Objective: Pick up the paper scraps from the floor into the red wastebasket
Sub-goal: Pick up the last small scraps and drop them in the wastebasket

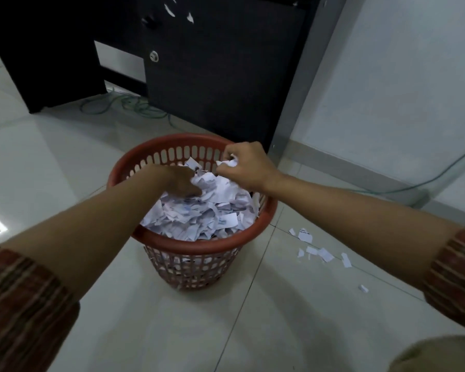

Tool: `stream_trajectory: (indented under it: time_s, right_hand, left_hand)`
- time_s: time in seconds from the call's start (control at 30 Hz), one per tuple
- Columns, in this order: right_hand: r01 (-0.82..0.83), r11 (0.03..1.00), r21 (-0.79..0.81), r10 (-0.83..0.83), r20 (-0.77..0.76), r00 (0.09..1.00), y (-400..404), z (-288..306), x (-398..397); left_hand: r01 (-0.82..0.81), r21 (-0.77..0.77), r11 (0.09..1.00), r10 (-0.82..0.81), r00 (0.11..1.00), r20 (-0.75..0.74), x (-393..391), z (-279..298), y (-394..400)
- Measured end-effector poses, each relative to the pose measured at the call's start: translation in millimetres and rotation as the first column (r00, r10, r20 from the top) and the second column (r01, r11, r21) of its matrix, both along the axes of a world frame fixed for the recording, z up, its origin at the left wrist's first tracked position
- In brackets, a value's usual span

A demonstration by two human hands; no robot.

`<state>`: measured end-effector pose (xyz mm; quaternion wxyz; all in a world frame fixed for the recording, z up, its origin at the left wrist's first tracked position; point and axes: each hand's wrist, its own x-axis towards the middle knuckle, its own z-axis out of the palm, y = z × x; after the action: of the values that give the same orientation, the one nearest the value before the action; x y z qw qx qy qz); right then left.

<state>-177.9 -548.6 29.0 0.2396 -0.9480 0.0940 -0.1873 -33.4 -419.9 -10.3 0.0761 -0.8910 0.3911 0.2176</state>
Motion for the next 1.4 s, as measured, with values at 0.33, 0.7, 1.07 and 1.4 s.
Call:
stream_trajectory:
  time_s: [0.33, 0.7, 1.07, 1.4]
  right_hand:
    - [0.059, 0.981, 0.185, -0.001, -0.298, 0.955, 20, -16, 30]
    - [0.059, 0.991, -0.121, -0.051, 0.071, 0.996, -14, -9, -5]
    - [0.161, 0.977, -0.140, -0.151, 0.084, 0.985, -81, -23, -109]
    - [0.296, 0.955, -0.030, -0.297, -0.141, 0.944, -156, -101, -219]
  left_hand:
    - [-0.074, -0.283, 0.956, 0.030, 0.987, -0.156, 33, 62, 3]
    - [0.157, -0.589, 0.793, -0.299, 0.942, -0.151, -2, 87, -50]
    - [0.349, -0.708, 0.614, -0.488, 0.873, 0.008, -93, 99, -122]
    - [0.596, -0.390, 0.702, -0.641, 0.768, 0.018, -192, 38, -191]
